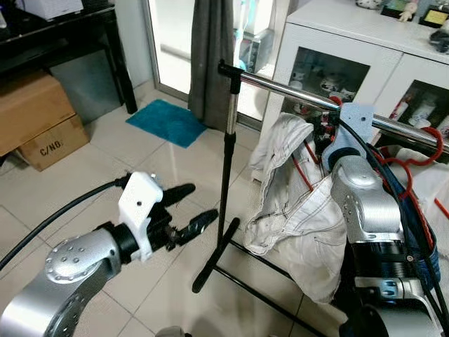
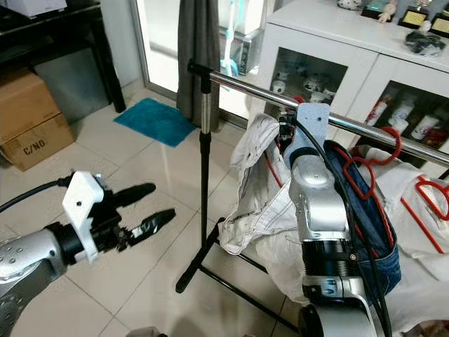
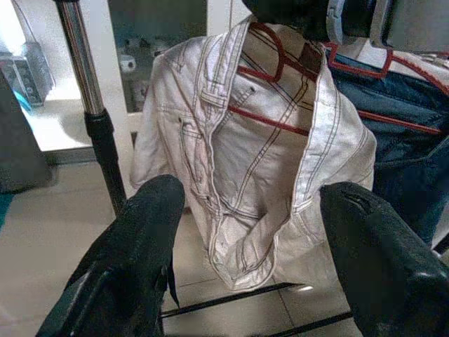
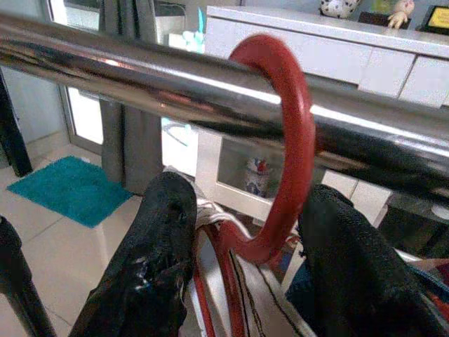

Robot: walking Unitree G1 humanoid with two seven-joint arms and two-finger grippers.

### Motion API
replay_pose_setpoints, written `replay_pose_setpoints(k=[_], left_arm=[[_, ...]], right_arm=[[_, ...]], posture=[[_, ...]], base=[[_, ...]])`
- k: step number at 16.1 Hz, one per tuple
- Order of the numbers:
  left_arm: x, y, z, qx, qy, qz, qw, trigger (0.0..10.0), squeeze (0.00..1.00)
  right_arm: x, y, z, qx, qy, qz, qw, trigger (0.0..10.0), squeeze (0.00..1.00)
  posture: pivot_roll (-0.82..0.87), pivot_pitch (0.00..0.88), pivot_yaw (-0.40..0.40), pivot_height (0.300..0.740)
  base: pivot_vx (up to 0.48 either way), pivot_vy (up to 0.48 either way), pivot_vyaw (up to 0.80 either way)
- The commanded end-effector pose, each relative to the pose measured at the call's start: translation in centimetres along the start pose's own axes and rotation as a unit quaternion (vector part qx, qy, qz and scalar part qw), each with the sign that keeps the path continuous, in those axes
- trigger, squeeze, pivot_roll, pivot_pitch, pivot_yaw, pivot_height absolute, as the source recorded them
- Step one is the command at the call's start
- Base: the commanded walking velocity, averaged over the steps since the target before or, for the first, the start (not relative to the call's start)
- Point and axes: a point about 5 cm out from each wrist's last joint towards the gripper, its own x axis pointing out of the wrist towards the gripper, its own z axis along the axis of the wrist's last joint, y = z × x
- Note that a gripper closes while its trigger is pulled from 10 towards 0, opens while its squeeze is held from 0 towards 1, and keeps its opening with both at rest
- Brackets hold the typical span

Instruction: Hang hanger

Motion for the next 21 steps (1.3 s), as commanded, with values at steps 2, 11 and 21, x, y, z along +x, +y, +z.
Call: replay_pose_setpoints(k=[2, 11, 21], left_arm=[[-0.2, -0.3, 0.3, 0.002, -0.002, -0.014, 1.0, 10.0, 0.0], [-0.1, -0.3, 0.3, 0.003, 0.009, -0.026, 1.0, 10.0, 0.0], [-0.1, -0.4, 0.1, 0.005, 0.012, -0.022, 1.0, 10.0, 0.0]], right_arm=[[0.1, -0.1, 0.6, 0.024, -0.011, 0.007, 1.0, 10.0, 0.0], [-1.5, 5.8, 0.5, 0.03, 0.027, 0.146, 0.988, 10.0, 0.0], [-2.9, 11.5, 2.3, 0.034, 0.008, 0.257, 0.966, 10.0, 0.0]], posture=[[0.15, 0.008, -0.055, 0.74], [0.14, 0.012, -0.041, 0.74], [0.14, 0.018, -0.042, 0.74]], base=[[0.0, 0.0, 0.0], [0.0, 0.0, 0.0], [0.0, 0.0, 0.0]])
